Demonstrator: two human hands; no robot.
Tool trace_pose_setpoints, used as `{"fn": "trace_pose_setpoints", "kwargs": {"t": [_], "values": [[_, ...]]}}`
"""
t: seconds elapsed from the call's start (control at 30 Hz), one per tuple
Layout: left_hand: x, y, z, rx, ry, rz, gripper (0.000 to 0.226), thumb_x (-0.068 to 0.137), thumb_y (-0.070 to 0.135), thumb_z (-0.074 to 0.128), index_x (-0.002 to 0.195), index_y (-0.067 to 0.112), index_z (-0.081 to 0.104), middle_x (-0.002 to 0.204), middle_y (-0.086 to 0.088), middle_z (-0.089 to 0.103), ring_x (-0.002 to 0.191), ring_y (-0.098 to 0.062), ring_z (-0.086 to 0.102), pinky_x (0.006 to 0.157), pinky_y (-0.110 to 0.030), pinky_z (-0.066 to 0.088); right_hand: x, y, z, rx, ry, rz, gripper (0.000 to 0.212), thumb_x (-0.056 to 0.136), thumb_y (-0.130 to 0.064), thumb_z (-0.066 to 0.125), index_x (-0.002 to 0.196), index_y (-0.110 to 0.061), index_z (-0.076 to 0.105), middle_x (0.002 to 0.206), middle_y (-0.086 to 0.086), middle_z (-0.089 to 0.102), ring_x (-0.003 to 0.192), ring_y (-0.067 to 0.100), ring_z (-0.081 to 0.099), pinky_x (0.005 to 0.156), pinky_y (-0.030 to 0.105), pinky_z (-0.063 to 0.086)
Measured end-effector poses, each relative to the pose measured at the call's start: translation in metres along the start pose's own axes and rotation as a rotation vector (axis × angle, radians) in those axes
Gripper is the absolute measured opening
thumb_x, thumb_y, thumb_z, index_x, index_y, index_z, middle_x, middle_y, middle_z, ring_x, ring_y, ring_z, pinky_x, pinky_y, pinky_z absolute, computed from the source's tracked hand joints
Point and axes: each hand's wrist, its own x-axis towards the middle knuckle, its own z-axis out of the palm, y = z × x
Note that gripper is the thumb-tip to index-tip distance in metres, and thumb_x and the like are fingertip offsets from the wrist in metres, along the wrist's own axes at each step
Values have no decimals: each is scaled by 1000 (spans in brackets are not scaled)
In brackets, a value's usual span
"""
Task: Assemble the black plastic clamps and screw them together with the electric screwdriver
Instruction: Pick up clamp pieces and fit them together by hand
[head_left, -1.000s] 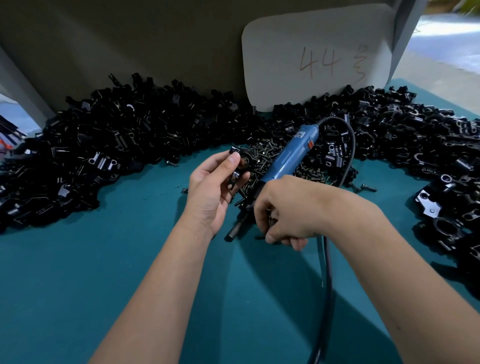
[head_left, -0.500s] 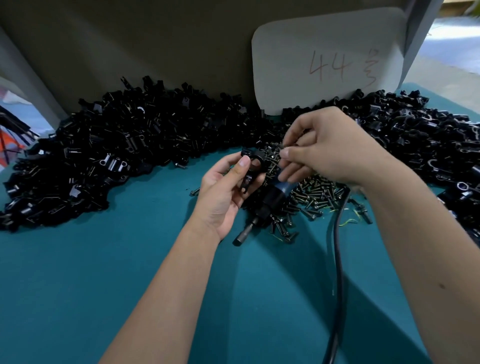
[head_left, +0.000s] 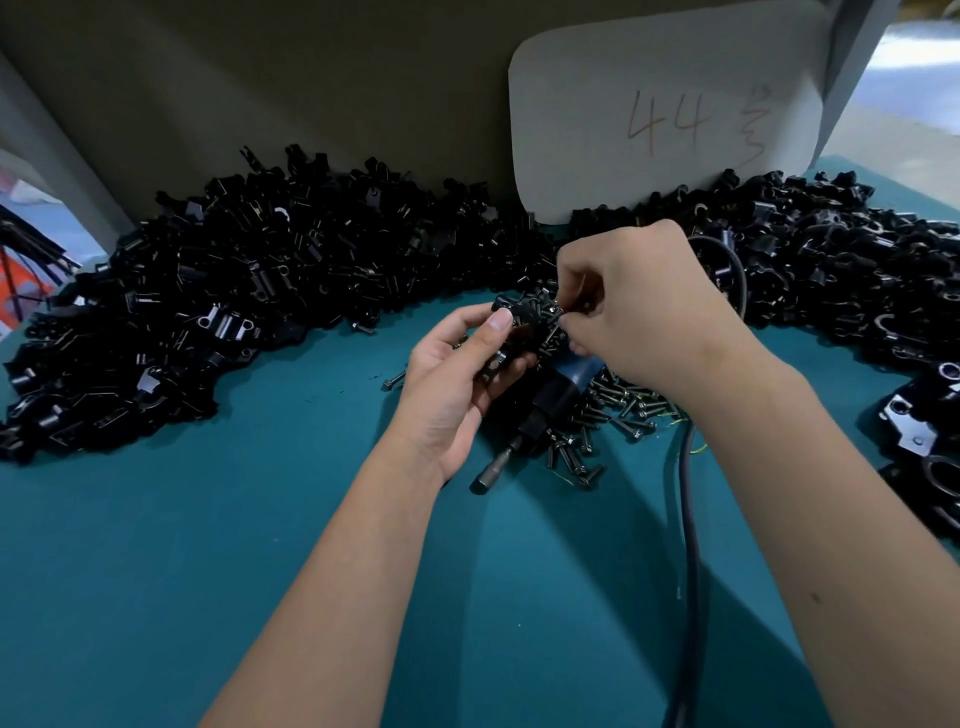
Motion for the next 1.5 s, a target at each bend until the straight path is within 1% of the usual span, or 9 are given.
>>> {"fn": "trace_pose_setpoints", "kwargs": {"t": [0.17, 0.33, 0.47, 0.63, 0.77, 1.03, 1.23, 1.37, 1.5], "values": [[0, -1, -1, 24, -11, -2, 18, 85, 19, 75, 101, 13, 72, 90, -2, 77, 75, -15, 72, 71, -19, 58, -2, 3, 3, 21, -62, -20, 22, 82, 5, 75, 76, -16, 69, 64, -15, 63, 68, 11, 70, 74, 33, 60], [2, -1, -3, -3, -48, -19, 32, 81, 19, 75, 110, 9, 68, 95, -6, 78, 79, -17, 74, 74, -20, 58, -5, 16, -3, 358, -222, 165, 22, 94, 1, 71, 91, -21, 74, 68, -1, 77, 62, 15, 77, 64, 23, 62], [6, -5, -2, -27, -75, -4, 42, 81, 16, 76, 120, 6, 65, 102, -11, 77, 85, -22, 75, 79, -24, 60, -3, 28, -2, 586, -41, 246, 15, 103, -4, 61, 100, -15, 70, 80, 10, 78, 60, 29, 76, 55, 35, 63], [8, -7, -3, -16, -56, 52, 40, 80, 15, 78, 118, 8, 66, 103, -12, 77, 89, -25, 75, 79, -28, 60, -3, 26, 7, 599, 110, 199, 17, 101, -22, 69, 87, -12, 68, 73, 1, 77, 47, 21, 68, 41, 24, 47], [8, -8, -1, 9, -72, 72, 43, 79, 14, 78, 120, 5, 66, 101, -12, 78, 89, -26, 77, 78, -29, 60, -5, 18, 20, 502, 196, 150, 18, 91, -32, 81, 78, -20, 77, 66, -4, 72, 54, 9, 61, 54, 19, 47], [7, -11, -3, 105, -79, 113, 32, 79, 14, 78, 110, 10, 74, 97, -13, 77, 91, -26, 74, 85, -34, 61, -10, 13, 31, 485, 206, 116, 13, 88, -26, 84, 78, -20, 80, 66, -6, 72, 61, 14, 66, 59, 28, 55], [8, -10, -2, 38, 1, 139, 28, 84, 8, 73, 111, 2, 69, 95, -17, 77, 87, -24, 76, 80, -31, 61, -17, 3, 48, 333, 259, -27, 19, 99, -21, 73, 112, -12, 82, 89, 4, 71, 86, 18, 66, 81, 37, 53], [7, -7, -3, -5, 25, 127, 27, 83, 10, 73, 108, 5, 68, 93, -12, 78, 83, -20, 76, 74, -26, 60, -15, 7, 44, 288, 134, -55, 25, 102, -19, 66, 125, -18, 77, 107, 1, 67, 109, 21, 54, 99, 25, 42], [6, -4, -1, -84, -17, 71, 26, 81, 16, 73, 106, 10, 68, 93, -3, 78, 85, -17, 75, 77, -24, 60, -16, 9, 41, 502, 166, 75, 28, 106, -19, 60, 130, -23, 73, 115, -5, 66, 115, 13, 57, 95, 26, 48]]}}
